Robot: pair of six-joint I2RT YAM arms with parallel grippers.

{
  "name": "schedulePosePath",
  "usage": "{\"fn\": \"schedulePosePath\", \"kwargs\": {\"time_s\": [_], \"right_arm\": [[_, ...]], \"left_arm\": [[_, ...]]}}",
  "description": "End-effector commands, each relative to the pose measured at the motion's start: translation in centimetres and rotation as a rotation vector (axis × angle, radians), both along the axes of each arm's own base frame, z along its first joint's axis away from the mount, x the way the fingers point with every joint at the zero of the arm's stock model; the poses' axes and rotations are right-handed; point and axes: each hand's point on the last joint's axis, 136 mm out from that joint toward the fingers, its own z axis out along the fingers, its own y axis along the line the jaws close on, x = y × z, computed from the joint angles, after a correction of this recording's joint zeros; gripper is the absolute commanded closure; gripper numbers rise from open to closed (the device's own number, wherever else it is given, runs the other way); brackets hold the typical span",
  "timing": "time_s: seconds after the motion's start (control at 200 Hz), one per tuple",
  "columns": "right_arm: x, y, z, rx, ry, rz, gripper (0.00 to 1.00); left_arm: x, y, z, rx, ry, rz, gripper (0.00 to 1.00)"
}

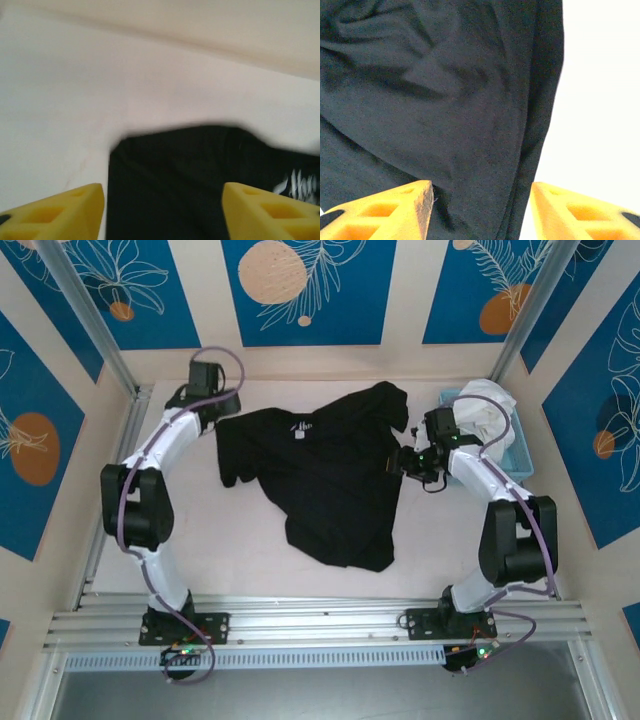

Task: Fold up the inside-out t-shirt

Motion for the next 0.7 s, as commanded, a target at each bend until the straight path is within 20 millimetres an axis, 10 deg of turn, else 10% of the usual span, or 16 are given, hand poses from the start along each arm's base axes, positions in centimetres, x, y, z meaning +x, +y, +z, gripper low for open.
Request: {"fn": "schedulePosePath", "kwargs": {"time_s": [0.0, 0.195, 0.355, 0.69], "right_arm": [[-1.3, 0.8, -2.1, 0.015, 0.097, 0.001, 0.48], [-7.3, 2.6, -3.7, -0.017, 0.259, 0.03, 0.49], [-11.8, 3.5, -4.7, -0.02, 0.355, 0.013, 0.48], [-16.4, 5.4, -7.2, -0.021, 0.445, 0.042, 0.55]], "left_arm": [[-7.1, -7.5, 1.9, -0.074, -0.026, -0.232, 0.27], [-20.6, -15.4, -5.8, -0.177, 0.176, -0.525, 0.28], [-27.6, -19.1, -11.1, -0.206, 0.367, -0.672, 0.3], [-28.8, -19.8, -15.2, -0.055, 0.412, -0.651, 0.64]]}}
